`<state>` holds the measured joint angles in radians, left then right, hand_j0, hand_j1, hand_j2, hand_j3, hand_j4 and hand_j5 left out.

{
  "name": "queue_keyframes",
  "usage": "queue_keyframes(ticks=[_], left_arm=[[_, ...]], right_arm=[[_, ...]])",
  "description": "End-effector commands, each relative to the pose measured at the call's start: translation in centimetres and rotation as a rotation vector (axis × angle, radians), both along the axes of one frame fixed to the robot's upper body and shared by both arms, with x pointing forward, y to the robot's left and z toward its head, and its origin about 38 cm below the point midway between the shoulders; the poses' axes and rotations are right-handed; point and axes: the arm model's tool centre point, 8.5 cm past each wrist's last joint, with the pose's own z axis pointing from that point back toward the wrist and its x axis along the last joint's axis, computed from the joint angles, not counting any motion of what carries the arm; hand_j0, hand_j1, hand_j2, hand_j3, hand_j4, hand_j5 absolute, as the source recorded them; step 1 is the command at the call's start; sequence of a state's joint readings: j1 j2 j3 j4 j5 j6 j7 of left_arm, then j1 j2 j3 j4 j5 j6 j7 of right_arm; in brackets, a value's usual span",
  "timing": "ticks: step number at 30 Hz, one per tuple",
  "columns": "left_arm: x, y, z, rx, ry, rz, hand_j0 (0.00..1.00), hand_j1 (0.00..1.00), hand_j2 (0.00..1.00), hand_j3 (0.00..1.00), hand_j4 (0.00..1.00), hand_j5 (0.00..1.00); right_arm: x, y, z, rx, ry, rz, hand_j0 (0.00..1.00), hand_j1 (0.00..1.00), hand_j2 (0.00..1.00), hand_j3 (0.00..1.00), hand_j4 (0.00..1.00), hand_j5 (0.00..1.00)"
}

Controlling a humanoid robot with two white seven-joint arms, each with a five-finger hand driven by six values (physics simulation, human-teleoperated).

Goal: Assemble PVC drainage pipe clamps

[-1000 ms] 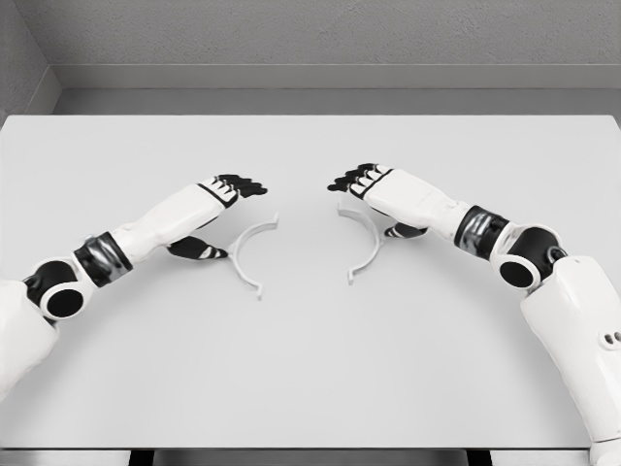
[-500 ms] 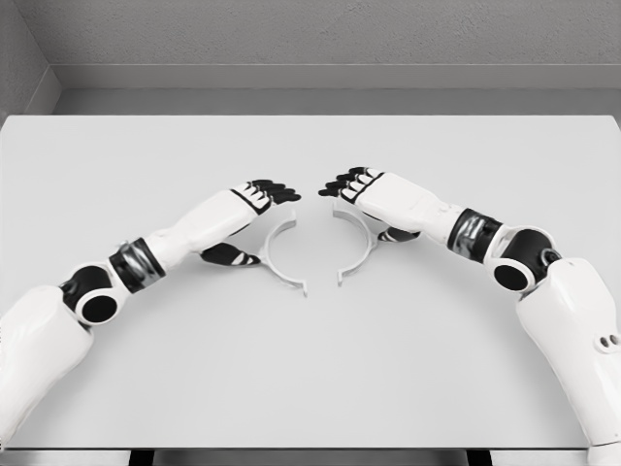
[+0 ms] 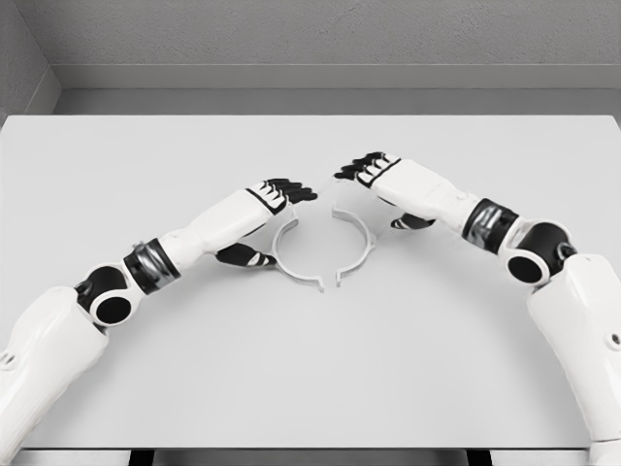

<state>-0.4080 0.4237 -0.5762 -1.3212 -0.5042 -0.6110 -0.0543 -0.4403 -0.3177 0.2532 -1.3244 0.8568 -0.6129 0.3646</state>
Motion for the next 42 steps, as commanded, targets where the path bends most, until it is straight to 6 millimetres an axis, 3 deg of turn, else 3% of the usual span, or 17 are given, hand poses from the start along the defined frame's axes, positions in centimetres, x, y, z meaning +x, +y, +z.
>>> queue_keyframes(ticks=[1,5,8,11,13,18,22,25,35,36,42], left_arm=[[0.2,0.5,0.3,-0.009,-0.001,0.012,1.00,1.00,1.00,1.00,1.00,1.00],[0.5,1.1,0.3,0.002,-0.001,0.023,1.00,1.00,1.00,1.00,1.00,1.00],[0.5,1.3,0.1,0.015,-0.001,0.026,1.00,1.00,1.00,1.00,1.00,1.00],[0.3,1.3,-0.2,0.021,0.003,0.025,1.00,1.00,1.00,1.00,1.00,1.00],[0.3,1.2,-0.3,0.023,0.006,0.022,1.00,1.00,1.00,1.00,1.00,1.00],[0.2,1.2,-0.5,0.038,0.004,0.022,1.00,1.00,1.00,1.00,1.00,1.00],[0.3,1.3,-0.7,0.043,0.009,0.025,1.00,1.00,1.00,1.00,1.00,1.00],[0.4,1.2,-0.8,0.050,0.009,0.024,1.00,1.00,1.00,1.00,1.00,1.00],[0.4,1.2,-0.8,0.050,0.009,0.024,1.00,1.00,1.00,1.00,1.00,1.00],[0.3,0.3,-1.0,0.039,0.011,0.015,1.00,1.00,1.00,1.00,1.00,1.00],[0.2,-0.4,-1.1,0.023,0.015,0.007,1.00,1.00,1.00,1.00,1.00,1.00]], right_arm=[[0.5,-2.1,1.4,0.040,-0.028,-0.060,1.00,1.00,1.00,1.00,1.00,1.00],[0.8,-4.7,2.7,0.075,-0.060,-0.129,1.00,1.00,1.00,1.00,1.00,1.00],[0.7,-4.2,2.3,0.066,-0.051,-0.115,1.00,1.00,1.00,1.00,1.00,1.00],[0.3,-4.6,3.2,0.070,-0.082,-0.120,1.00,1.00,1.00,1.00,1.00,1.00],[0.2,-6.9,4.3,0.091,-0.110,-0.179,1.00,1.00,1.00,1.00,1.00,1.00],[-0.9,-10.0,4.6,0.061,-0.125,-0.229,1.00,1.00,1.00,1.00,1.00,1.00],[-2.9,-17.4,6.8,0.042,-0.185,-0.392,1.00,1.00,1.00,1.00,1.00,1.00],[-3.7,-19.9,7.5,0.036,-0.200,-0.449,1.00,1.00,1.00,1.00,1.00,1.00],[-3.7,-19.9,7.5,0.036,-0.200,-0.449,1.00,1.00,1.00,1.00,1.00,1.00],[-4.8,-18.6,8.1,0.014,-0.233,-0.411,1.00,1.00,1.00,1.00,1.00,1.00],[-4.8,-18.5,8.2,0.036,-0.235,-0.406,1.00,1.00,1.00,1.00,1.00,1.00]])
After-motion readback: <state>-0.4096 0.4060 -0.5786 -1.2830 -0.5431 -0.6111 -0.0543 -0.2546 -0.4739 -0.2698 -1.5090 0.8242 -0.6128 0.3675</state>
